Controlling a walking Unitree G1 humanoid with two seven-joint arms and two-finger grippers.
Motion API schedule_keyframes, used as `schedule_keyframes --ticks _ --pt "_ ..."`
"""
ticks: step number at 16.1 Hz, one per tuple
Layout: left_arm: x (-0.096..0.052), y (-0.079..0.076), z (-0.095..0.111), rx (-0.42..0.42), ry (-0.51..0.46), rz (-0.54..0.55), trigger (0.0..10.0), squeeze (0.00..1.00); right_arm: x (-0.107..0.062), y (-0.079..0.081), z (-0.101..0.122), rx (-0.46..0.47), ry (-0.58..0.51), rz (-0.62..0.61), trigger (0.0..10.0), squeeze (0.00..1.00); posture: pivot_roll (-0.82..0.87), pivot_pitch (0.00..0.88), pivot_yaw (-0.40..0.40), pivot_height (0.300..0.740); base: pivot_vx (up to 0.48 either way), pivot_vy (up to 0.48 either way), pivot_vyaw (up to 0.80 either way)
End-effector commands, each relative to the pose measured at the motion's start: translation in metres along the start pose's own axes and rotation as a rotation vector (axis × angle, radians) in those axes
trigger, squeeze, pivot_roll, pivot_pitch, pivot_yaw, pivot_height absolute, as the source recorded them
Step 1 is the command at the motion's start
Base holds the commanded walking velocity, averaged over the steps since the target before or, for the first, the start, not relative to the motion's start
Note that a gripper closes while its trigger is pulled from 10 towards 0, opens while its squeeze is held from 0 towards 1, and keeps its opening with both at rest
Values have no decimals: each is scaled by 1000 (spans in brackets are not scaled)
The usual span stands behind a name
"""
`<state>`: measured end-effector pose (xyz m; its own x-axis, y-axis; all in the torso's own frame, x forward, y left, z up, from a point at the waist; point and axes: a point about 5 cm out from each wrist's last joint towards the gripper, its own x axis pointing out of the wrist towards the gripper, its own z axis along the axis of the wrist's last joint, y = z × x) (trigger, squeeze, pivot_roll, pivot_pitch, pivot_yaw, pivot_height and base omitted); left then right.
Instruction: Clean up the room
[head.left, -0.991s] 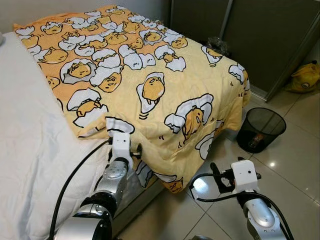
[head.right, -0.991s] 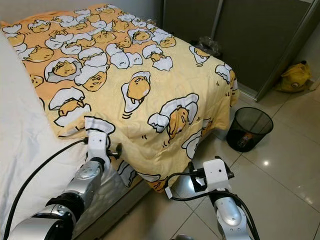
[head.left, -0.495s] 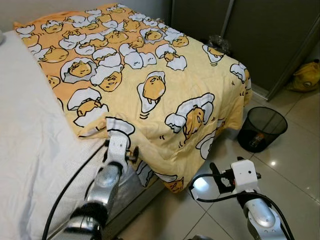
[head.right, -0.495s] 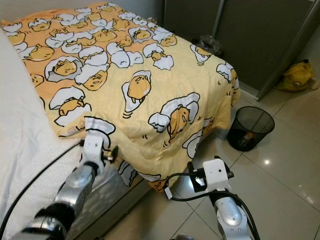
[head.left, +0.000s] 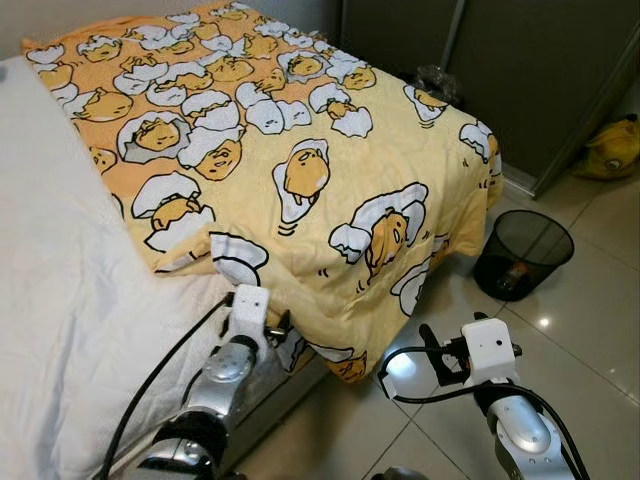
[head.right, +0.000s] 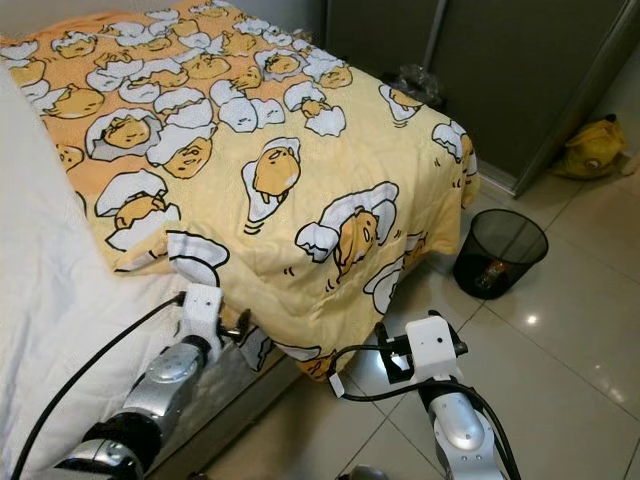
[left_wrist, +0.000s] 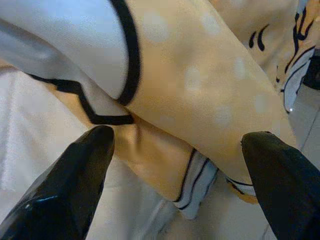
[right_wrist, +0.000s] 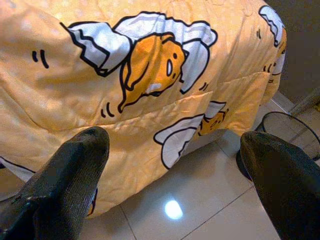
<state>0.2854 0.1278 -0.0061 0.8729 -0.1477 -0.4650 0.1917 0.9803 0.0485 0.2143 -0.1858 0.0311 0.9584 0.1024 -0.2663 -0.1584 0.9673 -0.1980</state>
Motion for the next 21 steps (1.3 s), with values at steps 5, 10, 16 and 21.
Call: schedule_keyframes --ticks 5,10,16,21 --pt "9 -30 4 55 76 4 10000 0 3 2 -2 6 14 14 10000 0 -230 50 11 735 0 0 0" --pt "8 -10 7 47 29 80 10000 0 2 -2 -4 0 20 3 10000 0 -241 43 16 735 0 0 0" --pt "0 -17 -18 -133 128 134 10000 0 6 3 -4 1 21 36 10000 0 -215 35 1 735 0 0 0" --pt "12 -2 7 -315 132 231 10000 0 7 -2 -3 -14 19 42 10000 0 -238 25 -12 735 0 0 0"
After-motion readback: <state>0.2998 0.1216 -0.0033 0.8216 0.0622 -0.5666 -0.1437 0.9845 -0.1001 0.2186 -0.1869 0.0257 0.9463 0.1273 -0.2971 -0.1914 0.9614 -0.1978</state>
